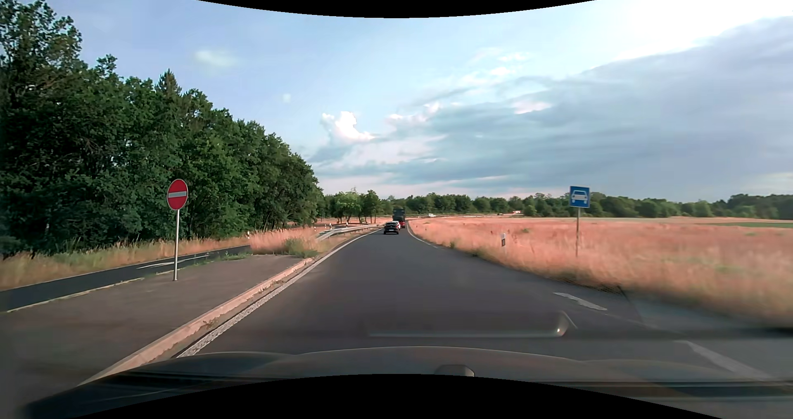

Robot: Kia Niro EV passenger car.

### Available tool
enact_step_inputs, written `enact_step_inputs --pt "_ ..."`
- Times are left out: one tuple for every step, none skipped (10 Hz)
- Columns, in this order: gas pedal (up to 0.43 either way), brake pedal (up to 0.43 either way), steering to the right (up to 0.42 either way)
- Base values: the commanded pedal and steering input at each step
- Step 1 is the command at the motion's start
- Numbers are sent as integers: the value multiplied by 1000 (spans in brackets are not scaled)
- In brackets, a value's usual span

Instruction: Follow the waypoints while adhering to traffic rules and regulations

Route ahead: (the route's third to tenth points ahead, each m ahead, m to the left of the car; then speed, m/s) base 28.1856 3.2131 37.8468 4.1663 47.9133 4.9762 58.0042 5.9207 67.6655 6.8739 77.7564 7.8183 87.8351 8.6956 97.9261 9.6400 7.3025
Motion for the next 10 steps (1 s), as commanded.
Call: enact_step_inputs --pt "220 0 -105" --pt "228 0 -87" --pt "228 0 -68" --pt "240 0 -55" --pt "248 0 -45" --pt "248 0 -35" --pt "260 0 -20" --pt "260 0 -12" --pt "260 0 -3" --pt "260 0 1"
